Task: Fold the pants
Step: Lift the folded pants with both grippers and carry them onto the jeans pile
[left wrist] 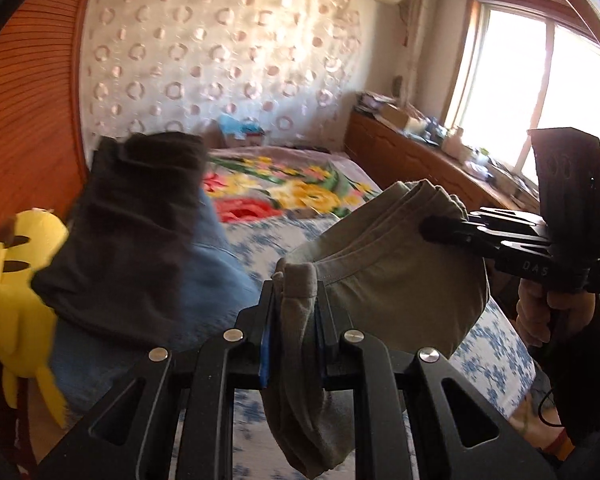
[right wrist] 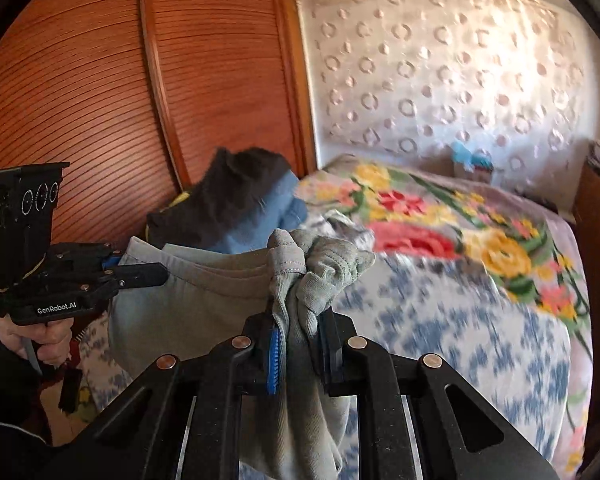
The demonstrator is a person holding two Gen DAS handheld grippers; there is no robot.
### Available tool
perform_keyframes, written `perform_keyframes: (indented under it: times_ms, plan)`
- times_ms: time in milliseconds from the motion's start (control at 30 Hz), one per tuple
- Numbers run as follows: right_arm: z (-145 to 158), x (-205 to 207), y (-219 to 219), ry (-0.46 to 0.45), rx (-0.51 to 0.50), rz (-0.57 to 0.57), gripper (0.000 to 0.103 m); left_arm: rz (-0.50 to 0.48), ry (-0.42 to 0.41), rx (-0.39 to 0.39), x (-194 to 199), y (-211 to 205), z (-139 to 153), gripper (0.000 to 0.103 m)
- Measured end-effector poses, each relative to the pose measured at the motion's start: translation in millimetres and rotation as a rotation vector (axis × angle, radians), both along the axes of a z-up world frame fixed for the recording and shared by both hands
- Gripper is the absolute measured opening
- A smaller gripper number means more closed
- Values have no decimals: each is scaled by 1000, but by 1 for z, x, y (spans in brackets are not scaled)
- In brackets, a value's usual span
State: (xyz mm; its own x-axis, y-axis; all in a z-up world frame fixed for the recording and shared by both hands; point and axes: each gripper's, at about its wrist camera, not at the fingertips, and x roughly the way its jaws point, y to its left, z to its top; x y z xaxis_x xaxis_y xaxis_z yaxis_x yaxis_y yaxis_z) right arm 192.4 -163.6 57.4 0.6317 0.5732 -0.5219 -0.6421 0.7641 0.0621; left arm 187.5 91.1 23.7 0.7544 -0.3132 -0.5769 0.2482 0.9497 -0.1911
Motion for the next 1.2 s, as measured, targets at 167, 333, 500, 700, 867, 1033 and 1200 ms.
perform_keyframes:
  times_ms: [167,333,500,700,867,1033,1200]
  plan:
    - [2,23,23,-26,-6,49,15,65,-21,-1,7,25,4,18]
    - [7,47,46,-70,-26,85,15,130,-51,-8,16,47,5,18]
    - [16,78,72,-119,-71,122,15,175,-68,-22,22,61,0,18]
    - [18,117,119,-157,-136,201,15,222,-76,-51,25,85,1,18]
    - [10,145,147,-159,-168,265,15,261,-65,-59,24,98,-1,18]
    - [2,166,168,-158,-172,317,15,308,-40,-64,23,113,-11,18]
    - [-5,180,187,-149,-170,342,15,344,-18,-43,25,120,-19,18]
